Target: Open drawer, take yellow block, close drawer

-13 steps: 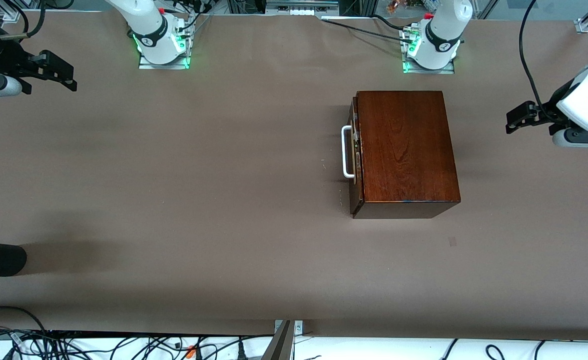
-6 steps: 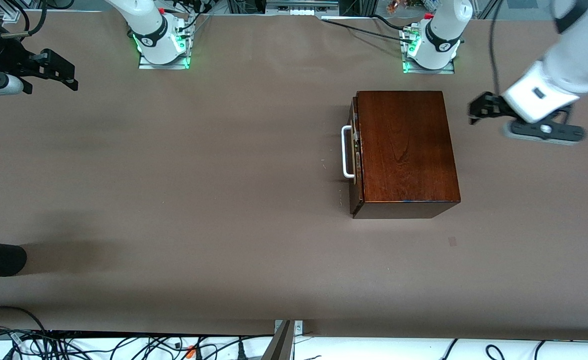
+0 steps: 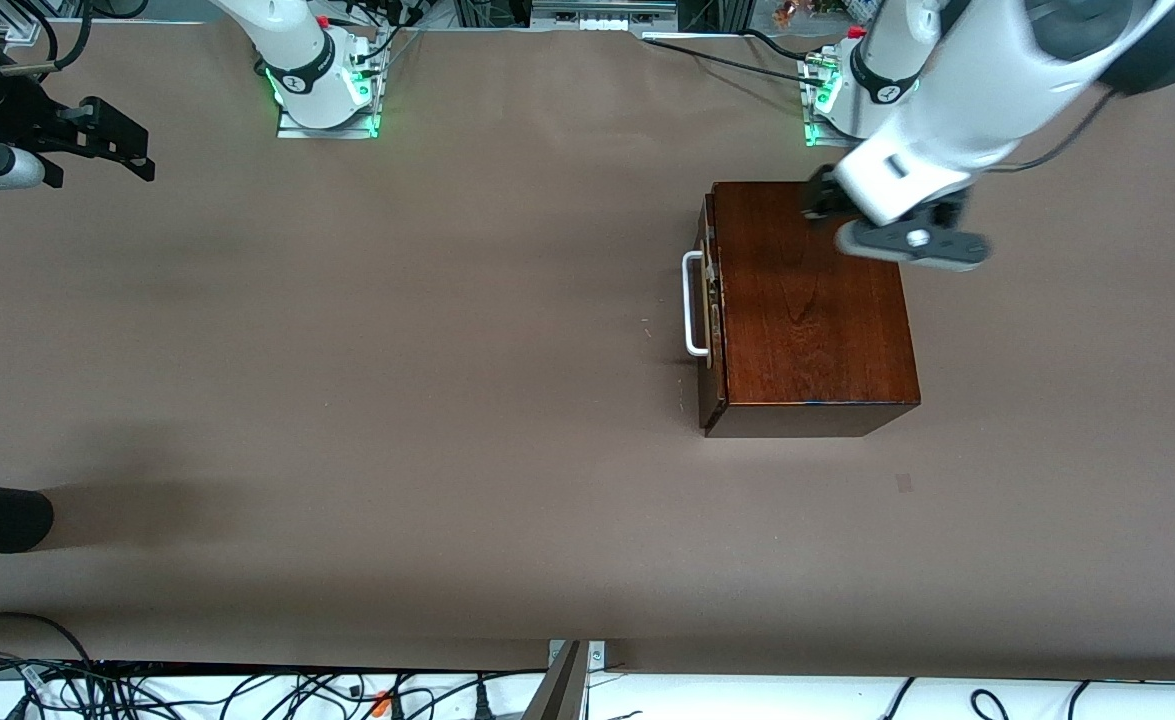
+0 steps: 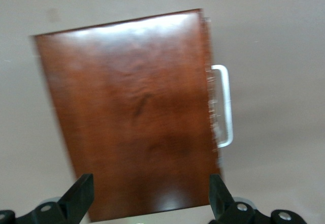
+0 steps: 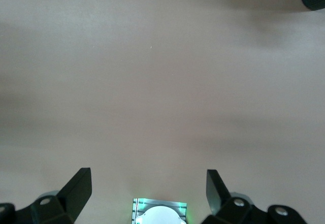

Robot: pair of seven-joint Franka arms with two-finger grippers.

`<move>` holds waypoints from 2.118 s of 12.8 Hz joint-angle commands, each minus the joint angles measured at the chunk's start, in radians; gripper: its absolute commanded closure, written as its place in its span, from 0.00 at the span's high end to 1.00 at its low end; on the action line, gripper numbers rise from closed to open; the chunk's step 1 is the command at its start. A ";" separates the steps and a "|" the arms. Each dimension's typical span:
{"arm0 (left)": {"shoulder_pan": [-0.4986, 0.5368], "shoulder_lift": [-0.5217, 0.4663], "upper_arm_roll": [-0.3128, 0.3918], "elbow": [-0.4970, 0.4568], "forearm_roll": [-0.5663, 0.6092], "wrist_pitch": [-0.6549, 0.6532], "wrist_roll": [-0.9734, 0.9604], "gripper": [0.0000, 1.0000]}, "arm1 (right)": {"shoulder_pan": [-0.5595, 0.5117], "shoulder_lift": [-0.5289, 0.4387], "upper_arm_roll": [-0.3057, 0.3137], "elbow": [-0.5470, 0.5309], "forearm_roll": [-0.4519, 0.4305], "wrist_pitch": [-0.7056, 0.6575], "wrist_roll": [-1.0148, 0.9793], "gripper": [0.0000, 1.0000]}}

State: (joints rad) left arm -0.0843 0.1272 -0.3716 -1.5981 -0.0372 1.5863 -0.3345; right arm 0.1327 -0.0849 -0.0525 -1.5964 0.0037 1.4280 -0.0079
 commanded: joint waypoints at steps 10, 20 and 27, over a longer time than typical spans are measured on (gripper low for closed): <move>-0.336 0.364 -0.007 0.109 0.272 0.143 -0.307 1.00 | -0.012 -0.006 -0.001 0.016 0.016 -0.005 -0.012 1.00; -0.368 0.442 -0.009 0.066 0.387 0.155 -0.371 1.00 | -0.012 -0.003 0.000 0.016 0.018 -0.001 -0.010 1.00; -0.390 0.457 -0.010 0.009 0.467 0.205 -0.446 1.00 | -0.012 -0.001 0.000 0.016 0.018 0.003 -0.010 1.00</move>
State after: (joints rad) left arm -0.4571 0.5827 -0.3848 -1.5745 0.3962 1.7823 -0.7507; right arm 0.1325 -0.0849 -0.0567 -1.5888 0.0037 1.4325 -0.0079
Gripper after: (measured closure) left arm 0.000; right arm 0.000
